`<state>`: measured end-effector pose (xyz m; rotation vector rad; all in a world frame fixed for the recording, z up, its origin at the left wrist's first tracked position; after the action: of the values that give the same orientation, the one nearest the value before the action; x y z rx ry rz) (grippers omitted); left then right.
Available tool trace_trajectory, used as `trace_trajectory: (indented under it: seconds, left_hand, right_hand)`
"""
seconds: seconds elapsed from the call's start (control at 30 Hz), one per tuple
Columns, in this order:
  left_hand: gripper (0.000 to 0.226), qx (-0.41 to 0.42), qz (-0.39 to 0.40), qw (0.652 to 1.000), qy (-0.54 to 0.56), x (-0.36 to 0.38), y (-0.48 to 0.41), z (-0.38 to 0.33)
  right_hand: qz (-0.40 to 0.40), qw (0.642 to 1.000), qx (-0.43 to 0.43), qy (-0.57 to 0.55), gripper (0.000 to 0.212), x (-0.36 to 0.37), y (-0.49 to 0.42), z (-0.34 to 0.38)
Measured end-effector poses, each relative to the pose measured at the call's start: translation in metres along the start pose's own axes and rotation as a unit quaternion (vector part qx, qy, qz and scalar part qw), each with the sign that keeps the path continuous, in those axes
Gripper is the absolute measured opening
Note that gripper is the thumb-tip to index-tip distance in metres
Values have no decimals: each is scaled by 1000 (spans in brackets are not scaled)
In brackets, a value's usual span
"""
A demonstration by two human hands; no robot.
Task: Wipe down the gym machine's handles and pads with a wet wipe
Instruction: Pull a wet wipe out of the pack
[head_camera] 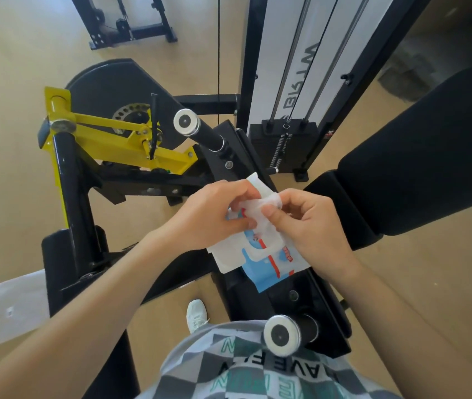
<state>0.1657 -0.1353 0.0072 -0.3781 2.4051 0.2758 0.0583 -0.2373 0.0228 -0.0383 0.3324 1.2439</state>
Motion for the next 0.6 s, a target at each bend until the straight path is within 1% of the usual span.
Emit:
trace_trajectory:
  seconds: [0.07, 0.13, 0.23, 0.33, 0.37, 0.4, 0.47, 0.53, 0.6]
  left_hand:
    - [27, -8, -5, 1000, -22, 1, -2, -2]
    - [22, -4, 0, 999, -32, 2, -3, -5]
    - [16, 5, 7, 999, -54, 2, -4, -8]
    - [16, -3, 18, 997, -73, 6, -6, -7]
    - [19, -8, 19, 997, -79, 7, -6, -6]
    - [22, -13, 16, 996, -81, 8, -6, -5]
    - [20, -13, 4, 997, -73, 9, -5, -5]
    - [18, -9, -9, 998, -65, 9, -3, -7]
    - [18, 0, -22, 998, -65, 7, -2, -9]
  right_hand:
    - [-11, 999, -4, -40, 13, -3, 1, 3]
    - [-26, 994, -6, -106, 18, -8, 3, 5]
    - [-28, 974, 4, -226, 21, -10, 4, 3]
    - [-42, 952, -2, -305, 19, -16, 4, -1]
    - [-56, 947, -7, -317, 18, -20, 4, -2]
    - [-74, 948, -12, -308, 17, -26, 4, -3]
    - [-95, 970, -12, -225, 24, -36, 3, -4]
    - [-65, 992, 11, -106, 39, -33, -1, -4]
    - [-21, 999, 35, 9, 46, -24, -5, -8]
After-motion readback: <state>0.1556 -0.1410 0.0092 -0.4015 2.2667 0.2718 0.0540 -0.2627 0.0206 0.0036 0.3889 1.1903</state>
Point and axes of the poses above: each hand's wrist, its own y-axis away from the middle knuckle, its own x-axis out of the palm, z = x × y, the point moved 9 cm from there along -y, towards the middle knuckle, and after that the axes turned 6 degrees about z, right-handed, at the moved point
